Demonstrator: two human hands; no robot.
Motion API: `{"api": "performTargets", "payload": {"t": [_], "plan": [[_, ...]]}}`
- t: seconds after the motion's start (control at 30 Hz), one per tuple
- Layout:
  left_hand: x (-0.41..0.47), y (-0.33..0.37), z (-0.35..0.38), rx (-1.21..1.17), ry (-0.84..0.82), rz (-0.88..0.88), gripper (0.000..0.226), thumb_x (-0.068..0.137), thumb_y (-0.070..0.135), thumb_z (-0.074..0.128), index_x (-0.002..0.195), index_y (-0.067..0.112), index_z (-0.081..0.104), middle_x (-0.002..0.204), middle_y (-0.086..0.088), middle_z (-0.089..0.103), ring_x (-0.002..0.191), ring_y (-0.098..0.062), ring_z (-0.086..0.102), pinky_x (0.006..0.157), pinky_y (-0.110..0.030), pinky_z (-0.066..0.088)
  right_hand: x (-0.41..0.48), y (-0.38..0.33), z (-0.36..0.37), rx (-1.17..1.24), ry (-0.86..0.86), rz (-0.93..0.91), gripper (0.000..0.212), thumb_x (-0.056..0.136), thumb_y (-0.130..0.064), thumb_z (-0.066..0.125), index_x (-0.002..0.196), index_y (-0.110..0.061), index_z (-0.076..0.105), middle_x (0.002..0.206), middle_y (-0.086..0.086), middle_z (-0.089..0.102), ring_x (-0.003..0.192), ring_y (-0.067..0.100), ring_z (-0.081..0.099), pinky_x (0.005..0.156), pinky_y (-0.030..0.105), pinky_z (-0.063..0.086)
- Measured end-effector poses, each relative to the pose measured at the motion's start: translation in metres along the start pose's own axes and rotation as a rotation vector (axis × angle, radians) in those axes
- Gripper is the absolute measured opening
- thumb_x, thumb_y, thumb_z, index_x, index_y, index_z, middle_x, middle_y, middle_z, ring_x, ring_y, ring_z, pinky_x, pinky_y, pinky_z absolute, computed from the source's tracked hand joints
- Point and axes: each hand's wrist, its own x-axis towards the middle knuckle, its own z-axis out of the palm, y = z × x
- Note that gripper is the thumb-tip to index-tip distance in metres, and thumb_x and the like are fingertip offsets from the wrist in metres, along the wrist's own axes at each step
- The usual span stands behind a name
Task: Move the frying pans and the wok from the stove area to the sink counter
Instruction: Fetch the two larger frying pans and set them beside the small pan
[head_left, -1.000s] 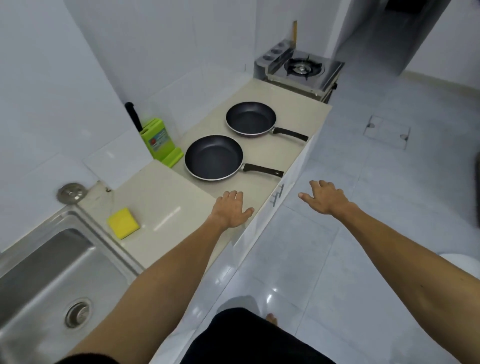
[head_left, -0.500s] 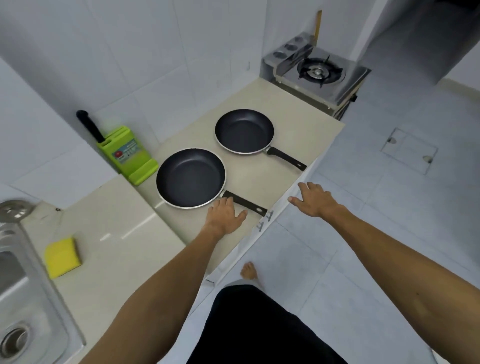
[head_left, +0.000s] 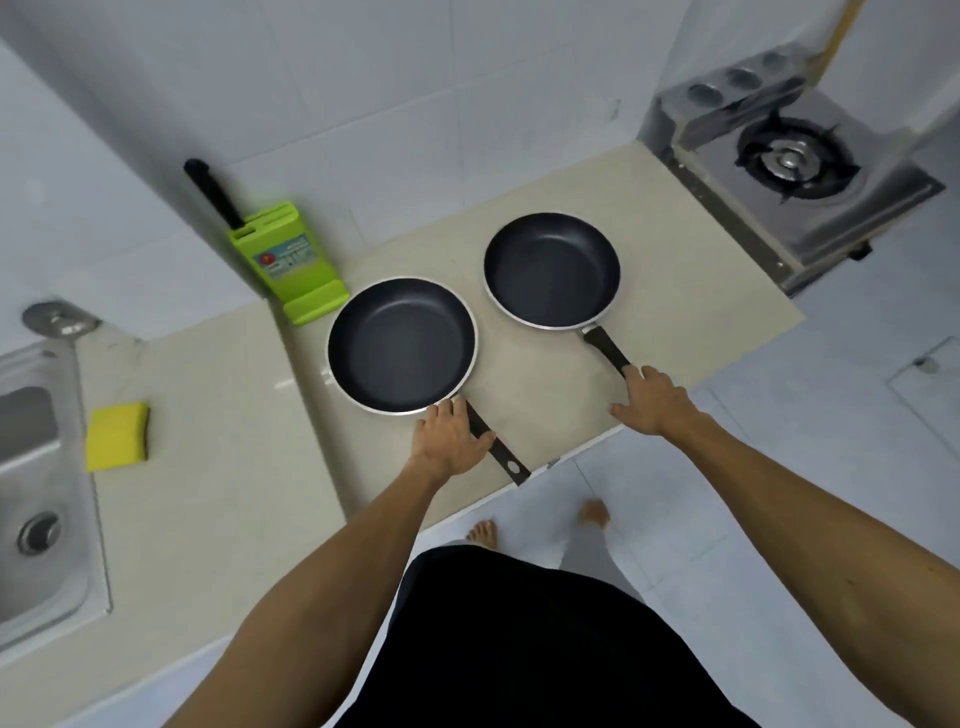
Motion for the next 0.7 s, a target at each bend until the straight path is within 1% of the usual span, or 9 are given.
{"api": "performTargets", "payload": {"t": [0.07, 0.17, 0.27, 0.37, 0.43, 0.53, 0.6, 0.7], "plan": [[0.0, 0.006, 0.005, -0.053, -0.012, -0.083, 0.078, 0.092, 0.06, 0.051, 0.15, 0.011, 0.034, 0.151, -0.012, 0.045, 0.137, -0.034, 0.043, 0.109, -0.051, 0.039, 0.023, -0.004, -0.012, -0.033, -0.021, -0.063, 0.066, 0.098, -0.044, 0.058, 0.148, -0.009, 0.033, 0.146, 0.024, 0.044, 0.13, 0.042, 0.046, 0.105, 0.052, 0.041], [-0.001, 0.019, 0.014, -0.118, 0.008, -0.221, 0.075, 0.092, 0.059, 0.053, 0.147, 0.01, 0.038, 0.148, -0.012, 0.048, 0.133, -0.034, 0.046, 0.106, -0.051, 0.04, 0.055, -0.011, -0.026, -0.094, -0.06, -0.181, 0.07, 0.097, -0.042, 0.059, 0.152, -0.01, 0.03, 0.149, 0.023, 0.041, 0.131, 0.042, 0.046, 0.105, 0.05, 0.041], [-0.006, 0.037, 0.018, -0.203, 0.014, -0.375, 0.074, 0.092, 0.058, 0.053, 0.146, 0.009, 0.039, 0.146, -0.013, 0.049, 0.131, -0.035, 0.047, 0.105, -0.051, 0.041, 0.083, -0.018, -0.041, -0.171, -0.094, -0.327, 0.067, 0.096, -0.041, 0.06, 0.149, -0.008, 0.034, 0.154, 0.022, 0.037, 0.137, 0.041, 0.041, 0.108, 0.051, 0.039], [-0.008, 0.06, 0.027, -0.271, 0.025, -0.475, 0.073, 0.092, 0.056, 0.055, 0.145, 0.009, 0.038, 0.146, -0.015, 0.049, 0.13, -0.037, 0.048, 0.103, -0.051, 0.043, 0.108, -0.017, -0.049, -0.214, -0.105, -0.431, 0.061, 0.095, -0.038, 0.061, 0.144, -0.007, 0.04, 0.149, 0.02, 0.042, 0.135, 0.039, 0.045, 0.107, 0.049, 0.042], [-0.009, 0.072, 0.033, -0.355, 0.028, -0.54, 0.074, 0.092, 0.054, 0.056, 0.146, 0.007, 0.036, 0.146, -0.018, 0.047, 0.129, -0.038, 0.049, 0.102, -0.052, 0.045, 0.118, -0.014, -0.049, -0.196, -0.102, -0.441, 0.059, 0.095, -0.035, 0.061, 0.142, -0.006, 0.041, 0.143, 0.022, 0.046, 0.129, 0.039, 0.049, 0.103, 0.048, 0.045], [-0.003, 0.087, 0.045, -0.491, 0.039, -0.624, 0.073, 0.093, 0.051, 0.059, 0.145, 0.006, 0.035, 0.144, -0.019, 0.047, 0.125, -0.04, 0.052, 0.099, -0.053, 0.049, 0.128, 0.001, -0.04, -0.122, 0.001, -0.392, 0.049, 0.094, -0.031, 0.062, 0.132, -0.005, 0.045, 0.135, 0.021, 0.05, 0.117, 0.04, 0.056, 0.094, 0.048, 0.049], [0.004, 0.095, 0.055, -0.584, 0.057, -0.677, 0.071, 0.092, 0.05, 0.061, 0.142, 0.005, 0.036, 0.139, -0.02, 0.049, 0.12, -0.042, 0.055, 0.096, -0.054, 0.051, 0.133, 0.02, -0.031, -0.068, 0.053, -0.317, 0.05, 0.093, -0.03, 0.064, 0.132, -0.005, 0.044, 0.133, 0.022, 0.052, 0.117, 0.04, 0.054, 0.093, 0.049, 0.048], [0.016, 0.105, 0.067, -0.736, 0.093, -0.771, 0.071, 0.091, 0.049, 0.063, 0.139, 0.004, 0.038, 0.136, -0.021, 0.052, 0.115, -0.044, 0.058, 0.095, -0.054, 0.051, 0.139, 0.051, -0.014, -0.022, 0.027, -0.239, 0.052, 0.093, -0.035, 0.064, 0.13, -0.005, 0.042, 0.128, 0.022, 0.053, 0.114, 0.041, 0.055, 0.087, 0.05, 0.051]]}}
